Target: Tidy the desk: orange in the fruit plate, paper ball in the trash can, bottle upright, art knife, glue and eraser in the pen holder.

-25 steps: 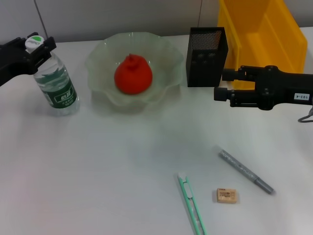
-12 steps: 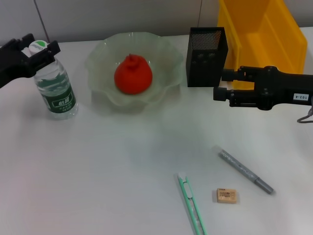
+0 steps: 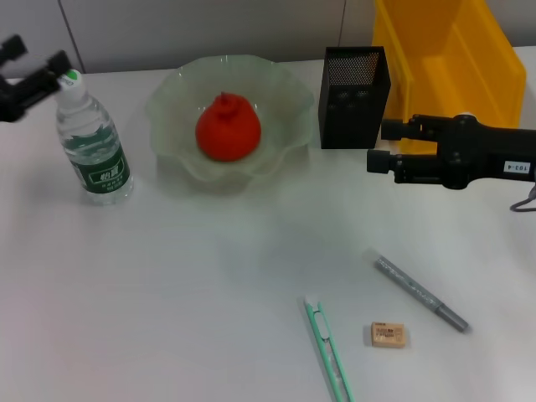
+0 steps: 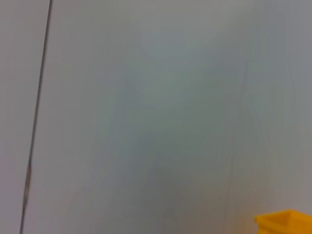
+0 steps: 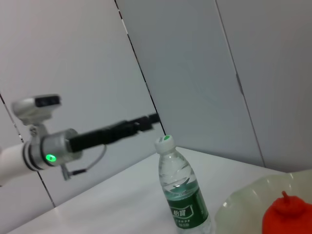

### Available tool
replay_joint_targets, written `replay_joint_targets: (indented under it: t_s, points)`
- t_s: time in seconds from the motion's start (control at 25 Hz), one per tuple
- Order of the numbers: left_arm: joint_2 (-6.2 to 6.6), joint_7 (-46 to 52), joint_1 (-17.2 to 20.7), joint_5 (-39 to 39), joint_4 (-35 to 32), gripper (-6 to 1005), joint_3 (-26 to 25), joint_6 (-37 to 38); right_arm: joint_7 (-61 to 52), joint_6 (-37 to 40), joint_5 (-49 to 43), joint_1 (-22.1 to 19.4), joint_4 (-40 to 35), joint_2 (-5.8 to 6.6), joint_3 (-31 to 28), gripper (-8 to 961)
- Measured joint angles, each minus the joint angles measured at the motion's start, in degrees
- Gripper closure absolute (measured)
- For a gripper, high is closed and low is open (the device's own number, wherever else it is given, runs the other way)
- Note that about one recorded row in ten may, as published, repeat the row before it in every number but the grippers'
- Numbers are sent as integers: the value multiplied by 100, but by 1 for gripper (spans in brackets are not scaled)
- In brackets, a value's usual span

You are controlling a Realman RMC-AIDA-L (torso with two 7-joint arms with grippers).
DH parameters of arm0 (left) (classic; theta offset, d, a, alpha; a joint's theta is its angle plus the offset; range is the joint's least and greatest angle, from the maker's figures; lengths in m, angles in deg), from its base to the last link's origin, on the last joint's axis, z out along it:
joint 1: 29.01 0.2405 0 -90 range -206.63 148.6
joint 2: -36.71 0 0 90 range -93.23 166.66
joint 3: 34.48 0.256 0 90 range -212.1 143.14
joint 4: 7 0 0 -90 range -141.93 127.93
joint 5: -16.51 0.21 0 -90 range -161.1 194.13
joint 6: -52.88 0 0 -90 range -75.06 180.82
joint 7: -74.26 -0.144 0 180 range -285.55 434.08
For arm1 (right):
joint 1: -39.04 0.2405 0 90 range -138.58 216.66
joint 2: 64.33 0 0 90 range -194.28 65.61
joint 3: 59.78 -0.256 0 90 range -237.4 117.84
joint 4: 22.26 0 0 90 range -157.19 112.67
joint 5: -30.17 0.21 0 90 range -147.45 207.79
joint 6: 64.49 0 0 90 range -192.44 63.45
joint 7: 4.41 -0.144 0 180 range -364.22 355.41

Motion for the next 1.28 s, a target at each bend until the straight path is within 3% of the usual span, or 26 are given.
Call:
replay_joint_targets:
  t_s: [0.08,0.2,0.28,0.32,0.48,0.68,0.84,0.92,1.0,1.04,1.12,1.16,1.2,1.28]
  points:
    - [34,260,429,-207,-526,185,-2,606,1,0,0,12,-164,0,25,253]
    - [87,379,661,-273,-738,184,-13,1051,-58,15,0,33,-320,0,47,255]
    - [265,587,1048,-302,-903,184,-19,1957,-448,53,-54,114,-661,11,119,256]
    - [265,587,1048,-302,-903,184,-19,1957,-448,53,-54,114,-661,11,119,257]
    - [496,568,1400,93,-641,185,72,3113,-1412,79,-540,316,-1629,14,407,260]
    - [484,348,1610,576,-598,185,78,3587,-2523,91,-1497,642,-2526,-2,812,263]
    - [460,167,1741,920,-600,185,109,3716,-3574,293,-2346,1131,-3013,76,1180,266]
    - [464,51,1770,1138,-600,185,128,3737,-4332,704,-2809,1693,-3081,198,1313,267]
    - [449,-57,1774,1274,-599,185,130,3749,-4802,1003,-3122,2116,-3006,264,1378,268]
    - [441,-107,1774,1335,-598,185,130,3756,-4802,1003,-3122,2116,-3006,264,1378,269]
    - [428,-206,1760,1479,-597,184,133,3765,-5200,1278,-3442,2538,-2820,293,1459,270]
    - [427,-218,1757,1505,-597,184,134,3770,-5534,1523,-3807,2969,-2548,298,1510,271]
    - [423,-239,1746,1553,-596,184,141,3781,-5534,1523,-3807,2969,-2548,298,1510,271]
    - [421,-299,1732,1606,-596,184,213,3821,-5780,1783,-4193,3416,-2179,289,1522,273]
